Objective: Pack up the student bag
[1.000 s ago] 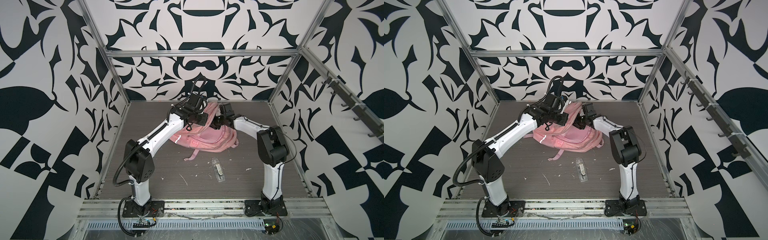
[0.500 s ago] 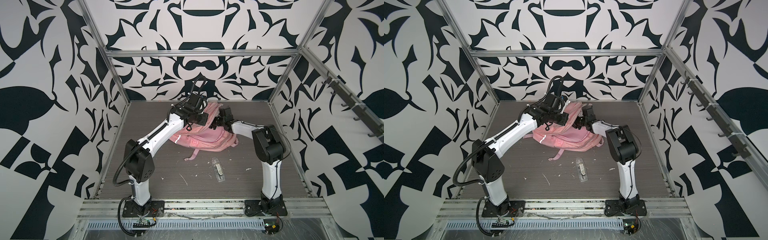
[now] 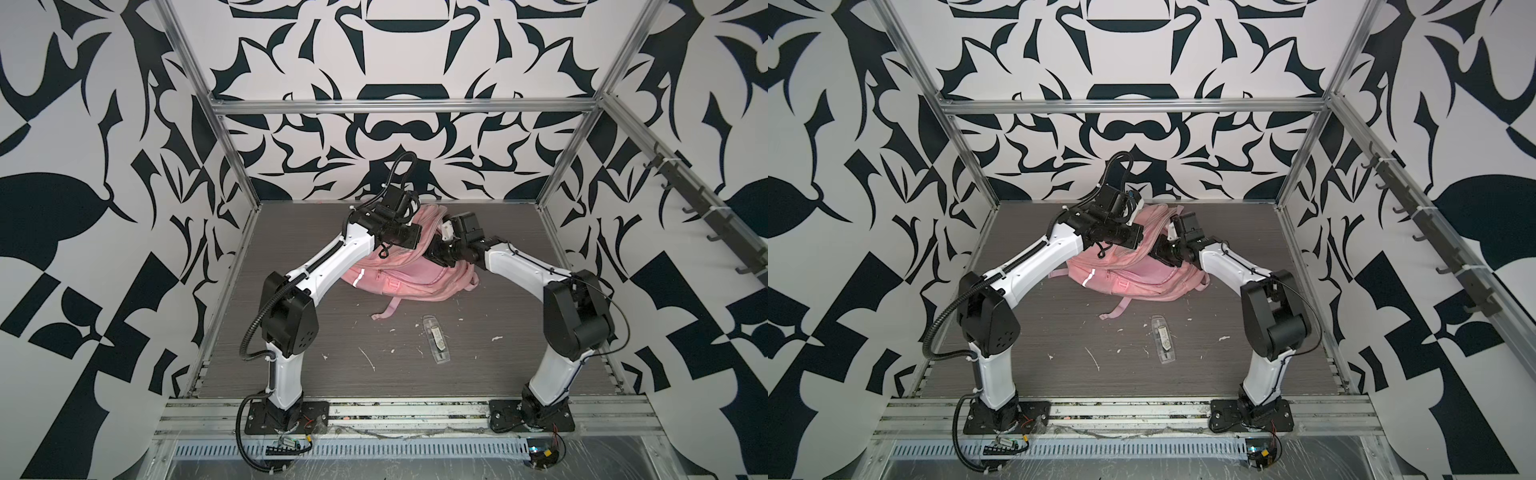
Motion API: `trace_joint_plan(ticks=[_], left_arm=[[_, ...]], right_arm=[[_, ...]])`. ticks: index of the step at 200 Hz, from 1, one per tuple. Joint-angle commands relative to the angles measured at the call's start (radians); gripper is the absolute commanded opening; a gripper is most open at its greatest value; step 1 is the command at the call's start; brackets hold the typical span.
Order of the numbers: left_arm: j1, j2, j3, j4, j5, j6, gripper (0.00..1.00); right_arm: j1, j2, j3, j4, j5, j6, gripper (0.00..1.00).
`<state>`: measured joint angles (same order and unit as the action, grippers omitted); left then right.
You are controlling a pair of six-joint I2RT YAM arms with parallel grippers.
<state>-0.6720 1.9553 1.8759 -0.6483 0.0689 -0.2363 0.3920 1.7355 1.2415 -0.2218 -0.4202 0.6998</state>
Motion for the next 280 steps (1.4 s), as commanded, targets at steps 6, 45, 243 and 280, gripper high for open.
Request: trace_joint_plan(ticks=[6, 45, 243, 280], left_arm=[[-0.006, 0.073, 0.086, 0.046, 0.062, -0.032, 0.00], [-0.048, 0.208, 0.222, 0.009, 0.084, -0.047, 0.12], [0.370, -0.293, -0.706, 0.367, 0.252, -0.341, 0.47], [0.409, -0.254, -0.774, 0.441, 0.320, -0.400, 0.47]], right_arm=[[0.000, -0.150, -0.090, -0.154, 0.157, -0.145, 0.43], [-0.005, -0.297, -0.201, -0.252, 0.264, -0.189, 0.41], [0.338, -0.024, 0.055, -0.160, 0.394, -0.148, 0.24], [0.361, 0.064, 0.132, -0.160, 0.408, -0.119, 0.24]])
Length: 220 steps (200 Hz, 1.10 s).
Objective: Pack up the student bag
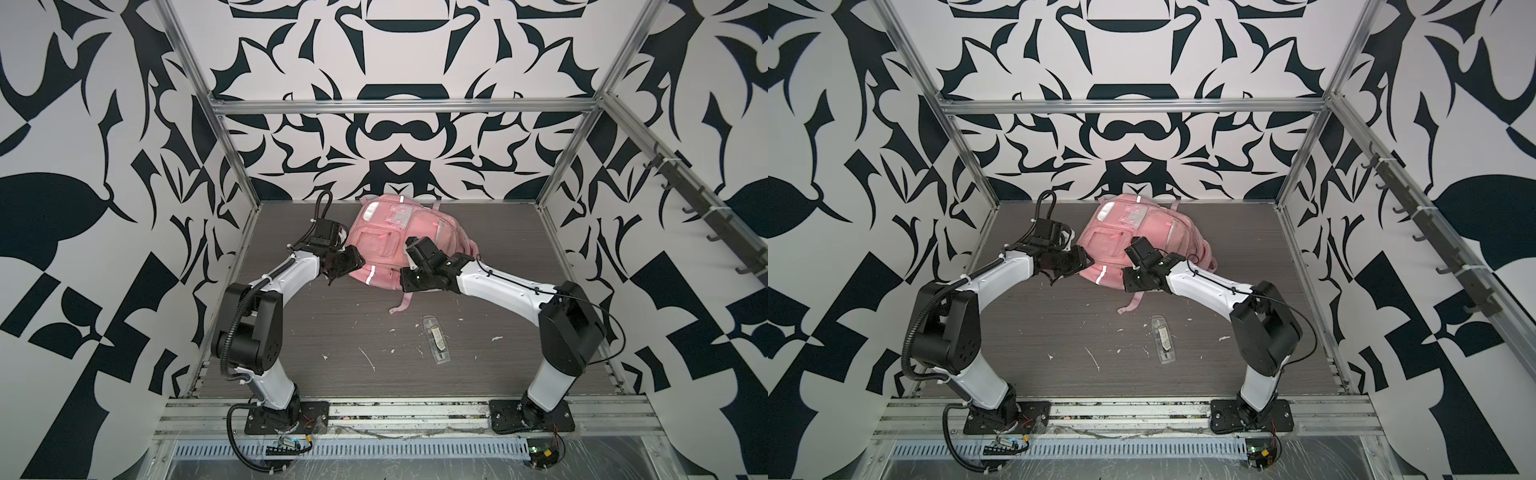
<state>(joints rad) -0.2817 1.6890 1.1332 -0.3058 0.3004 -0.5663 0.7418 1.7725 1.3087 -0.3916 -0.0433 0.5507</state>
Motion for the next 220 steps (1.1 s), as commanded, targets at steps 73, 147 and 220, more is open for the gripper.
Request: trace_joint_plan(ticks=[73, 147, 220], left_arm=[[0.033, 0.045, -0.086, 0.151, 0.126, -0.100, 0.46], [0.030, 0.052, -0.192, 0.219, 0.177, -0.139, 0.46], [0.001, 0.071, -0.243, 0.238, 0.179, -0.141, 0.46]], right_arm=[[0.019, 0.159, 0.173, 0.017, 0.043, 0.071, 0.30], [0.015, 0.254, 0.280, -0.020, 0.101, 0.072, 0.36], [0.012, 0.273, 0.296, -0.036, 0.126, 0.069, 0.36]])
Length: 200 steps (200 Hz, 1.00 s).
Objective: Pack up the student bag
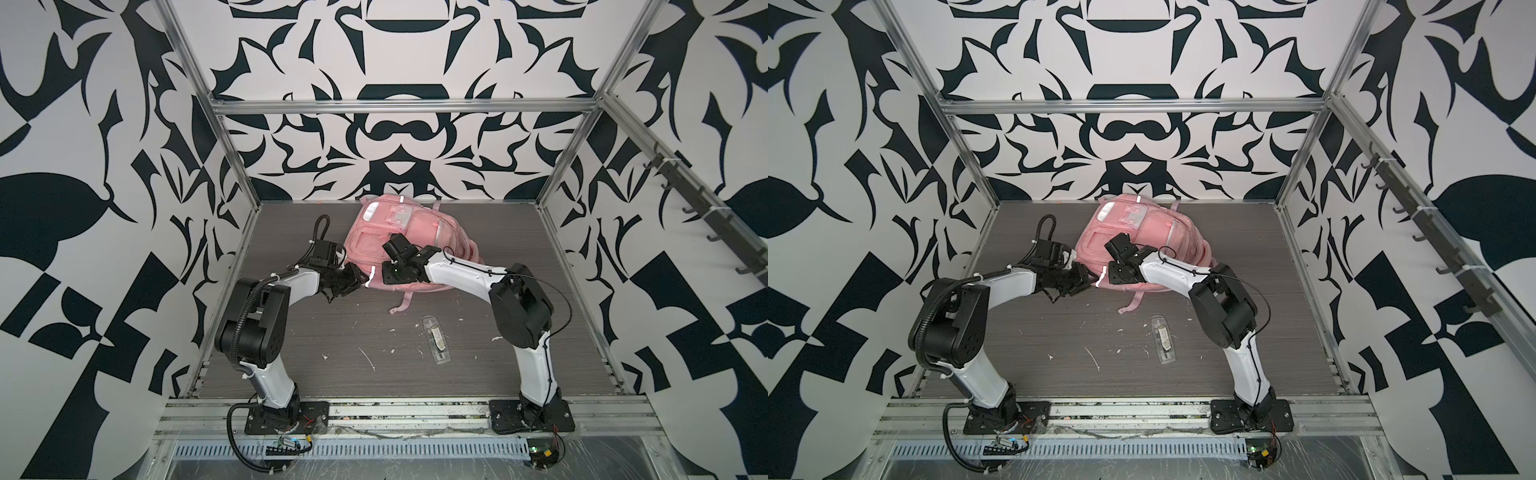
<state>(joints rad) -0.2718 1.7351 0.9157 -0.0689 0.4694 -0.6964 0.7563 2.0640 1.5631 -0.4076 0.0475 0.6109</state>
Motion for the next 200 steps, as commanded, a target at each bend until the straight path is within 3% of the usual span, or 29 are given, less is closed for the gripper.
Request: trace_joint_plan(ticks=[1, 53, 123, 200], left_arm=[[-0.009, 0.025, -0.027, 0.001, 0.011, -0.011, 0.45], [-0.006, 0.004, -0.058, -0.008, -0.017, 0.000, 0.45], [0.029, 0.055, 0.028, 0.005, -0.055, 0.024, 0.44], [0.010, 0.055, 0.008, 0.041, -0.024, 0.011, 0.04]], right_arm=[[-0.003, -0.018, 0.041, -0.020, 0.035, 0.010, 0.36], [-0.007, -0.019, 0.040, -0.020, 0.044, 0.004, 0.36], [-0.006, 0.009, 0.074, -0.046, 0.058, 0.016, 0.35], [-0.006, 0.045, 0.128, -0.103, 0.101, 0.021, 0.33]])
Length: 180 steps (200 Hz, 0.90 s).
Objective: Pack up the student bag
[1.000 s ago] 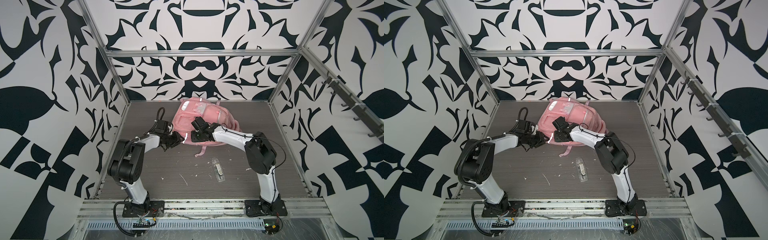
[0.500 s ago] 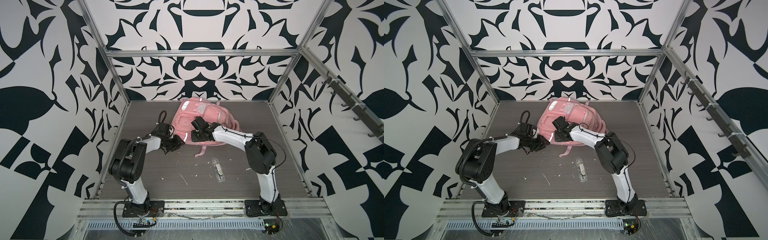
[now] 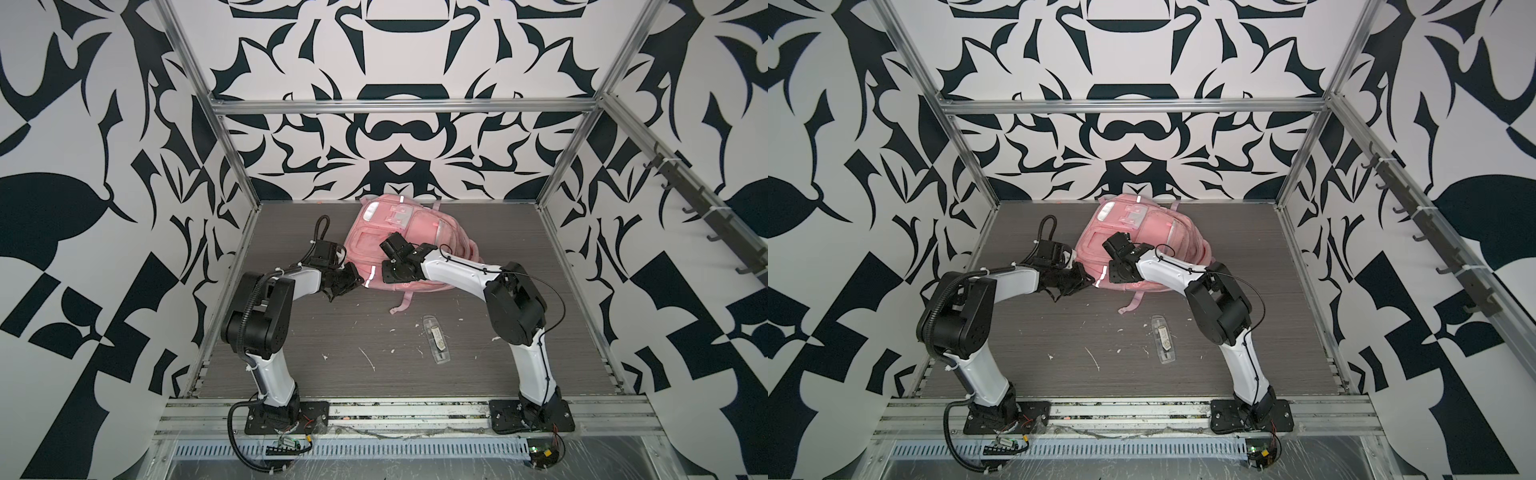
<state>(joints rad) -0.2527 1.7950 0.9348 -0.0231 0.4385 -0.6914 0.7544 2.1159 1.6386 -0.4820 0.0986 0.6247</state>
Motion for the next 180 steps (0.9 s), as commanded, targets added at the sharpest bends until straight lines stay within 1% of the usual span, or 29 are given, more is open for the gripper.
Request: trace_joint_plan(ticks=[1, 14, 43, 46, 54, 76, 144, 180], left_arm=[[-0.009, -0.006, -0.012, -0.005, 0.007, 0.006, 0.04], [-0.021, -0.015, -0.019, -0.005, 0.008, 0.005, 0.02], [-0.056, -0.028, -0.028, -0.005, 0.006, -0.002, 0.01], [-0.061, -0.028, -0.029, -0.005, 0.005, -0.002, 0.01], [-0.072, -0.029, -0.030, -0.005, 0.001, -0.005, 0.01], [-0.105, -0.029, -0.033, -0.005, -0.003, -0.012, 0.01], [-0.163, -0.037, -0.052, 0.015, 0.003, -0.060, 0.01], [-0.188, -0.028, -0.057, 0.035, 0.002, -0.082, 0.01]], right_arm=[[-0.004, -0.007, 0.052, -0.029, 0.050, 0.007, 0.33], [-0.002, -0.001, 0.065, -0.043, 0.061, 0.006, 0.32], [0.005, 0.016, 0.102, -0.095, 0.085, -0.003, 0.31], [0.007, 0.016, 0.102, -0.098, 0.115, -0.002, 0.30], [0.006, 0.015, 0.105, -0.106, 0.131, -0.003, 0.30], [0.008, 0.012, 0.103, -0.124, 0.155, -0.004, 0.30], [0.017, -0.005, 0.070, -0.156, 0.256, -0.015, 0.27], [0.021, -0.011, 0.057, -0.159, 0.267, -0.015, 0.23]])
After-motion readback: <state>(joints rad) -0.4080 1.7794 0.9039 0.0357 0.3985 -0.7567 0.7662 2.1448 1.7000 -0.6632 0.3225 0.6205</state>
